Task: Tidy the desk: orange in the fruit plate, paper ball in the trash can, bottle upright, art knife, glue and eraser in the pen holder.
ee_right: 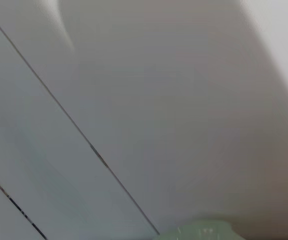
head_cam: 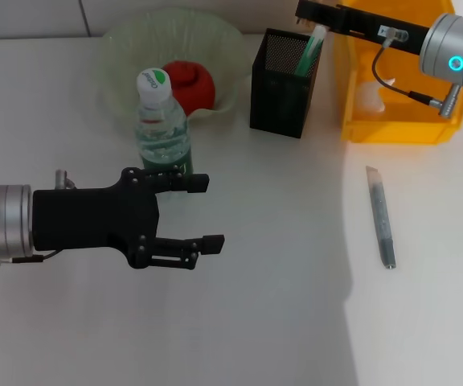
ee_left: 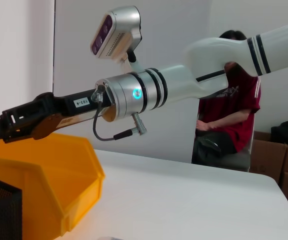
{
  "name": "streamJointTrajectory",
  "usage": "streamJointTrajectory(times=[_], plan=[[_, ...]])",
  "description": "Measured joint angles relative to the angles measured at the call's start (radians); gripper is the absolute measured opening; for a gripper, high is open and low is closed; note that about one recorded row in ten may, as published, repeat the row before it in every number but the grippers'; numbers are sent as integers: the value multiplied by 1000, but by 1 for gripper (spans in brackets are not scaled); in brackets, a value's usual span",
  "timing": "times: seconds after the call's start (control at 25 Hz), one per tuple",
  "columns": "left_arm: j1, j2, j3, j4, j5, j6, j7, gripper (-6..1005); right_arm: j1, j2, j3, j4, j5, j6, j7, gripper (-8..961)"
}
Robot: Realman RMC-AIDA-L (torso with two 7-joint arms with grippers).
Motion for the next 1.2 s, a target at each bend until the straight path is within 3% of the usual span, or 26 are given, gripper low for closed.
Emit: streamJointTrajectory(times=[0.32,0.56,0.6,0.76,0.8,0.88,0.92,0.96,1.0,1.04,1.16,1.2], plan=[[6,2,-7,0,0,0,-4,859,-10,1,-1,-16,10,-18,-29,259],[10,0,-7,-6,3,1,-6,859,-92,1,1,-103,58,-75,-38,494],[10,-1,-7,-7,3,1,-7,859,-142,-3,1,-160,102,-144,-56,523],[11,-1,-7,-9,6,1,-7,859,-205,-16,-2,-266,108,-272,-61,641],[11,-1,-7,-9,6,0,-6,859,-258,-30,-5,-376,64,-347,-13,640],[11,0,-7,-9,8,-2,-3,859,-283,-32,-4,-436,37,-372,18,637],[11,1,-7,-9,8,-4,-2,859,-330,-29,6,-576,-57,-420,96,636],[11,2,-7,-9,9,-5,-1,859,-330,-29,6,-576,-57,-420,96,636],[11,3,-7,-10,9,-5,-1,859,-352,-22,25,-720,-190,-472,200,636],[11,4,-6,-10,9,-5,-1,859,-352,-22,25,-720,-190,-472,200,636],[11,4,-3,-9,9,-6,-4,859,-338,-17,42,-900,-451,-587,407,636],[11,5,1,-8,11,-5,-9,859,-298,-18,37,-999,-643,-682,583,636]])
